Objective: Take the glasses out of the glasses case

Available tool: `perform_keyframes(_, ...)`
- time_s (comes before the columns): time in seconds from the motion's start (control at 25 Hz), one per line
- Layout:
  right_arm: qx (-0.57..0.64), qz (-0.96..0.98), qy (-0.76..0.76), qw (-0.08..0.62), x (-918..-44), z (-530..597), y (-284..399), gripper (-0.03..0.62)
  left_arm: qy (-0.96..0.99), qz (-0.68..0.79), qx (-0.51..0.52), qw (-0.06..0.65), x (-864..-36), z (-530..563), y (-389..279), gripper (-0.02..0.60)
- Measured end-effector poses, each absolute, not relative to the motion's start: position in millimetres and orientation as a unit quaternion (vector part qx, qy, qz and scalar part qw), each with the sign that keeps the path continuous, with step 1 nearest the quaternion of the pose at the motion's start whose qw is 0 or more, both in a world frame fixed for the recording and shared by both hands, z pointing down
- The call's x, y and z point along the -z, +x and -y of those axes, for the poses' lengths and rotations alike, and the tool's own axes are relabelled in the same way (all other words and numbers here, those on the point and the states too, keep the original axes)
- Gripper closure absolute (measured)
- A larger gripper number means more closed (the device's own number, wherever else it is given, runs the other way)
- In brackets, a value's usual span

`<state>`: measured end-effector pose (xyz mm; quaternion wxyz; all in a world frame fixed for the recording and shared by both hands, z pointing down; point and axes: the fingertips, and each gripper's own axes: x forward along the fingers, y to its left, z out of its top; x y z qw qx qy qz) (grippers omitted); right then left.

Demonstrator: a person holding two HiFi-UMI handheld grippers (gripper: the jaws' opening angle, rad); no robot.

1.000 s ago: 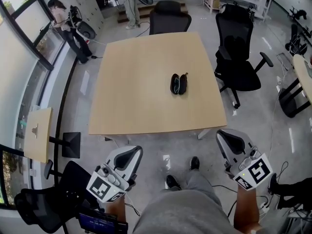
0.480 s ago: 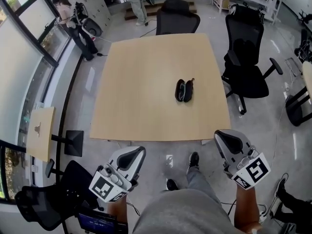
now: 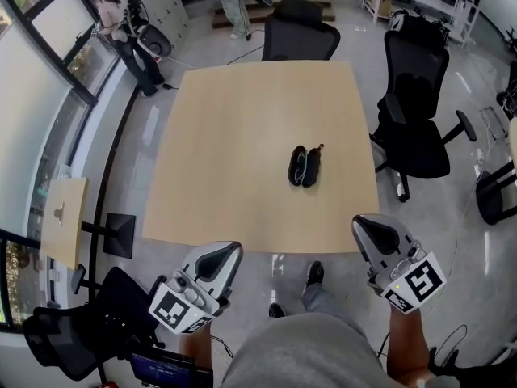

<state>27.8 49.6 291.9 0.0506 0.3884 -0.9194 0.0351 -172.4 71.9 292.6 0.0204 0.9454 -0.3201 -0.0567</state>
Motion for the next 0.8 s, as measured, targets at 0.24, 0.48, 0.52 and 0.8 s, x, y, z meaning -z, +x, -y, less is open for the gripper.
perform_keyframes(0.24, -0.04, 0.926, 0.373, 0.053, -292.2, -3.6, 48.4, 0.585, 0.944, 0.325, 0.057, 0.024, -292.7, -24.3, -140.1, 0.575)
perform_keyframes(0.48, -0.039, 0.933, 0.353, 0.058, -290.8, 37.3, 68.7, 0.585, 0.942, 0.33, 0.062, 0.02, -289.4, 18.0, -105.5, 0.575)
perform_keyframes(0.52, -0.038, 0.934, 0.35, 0.058, -289.6, 42.8, 72.5, 0.585, 0.941, 0.332, 0.063, 0.019, -288.4, 23.6, -99.5, 0.575)
perform_keyframes(0.8, -0.032, 0.942, 0.329, 0.06, -285.6, 70.4, 87.8, 0.585, 0.939, 0.339, 0.064, 0.01, -282.9, 49.3, -70.4, 0.575)
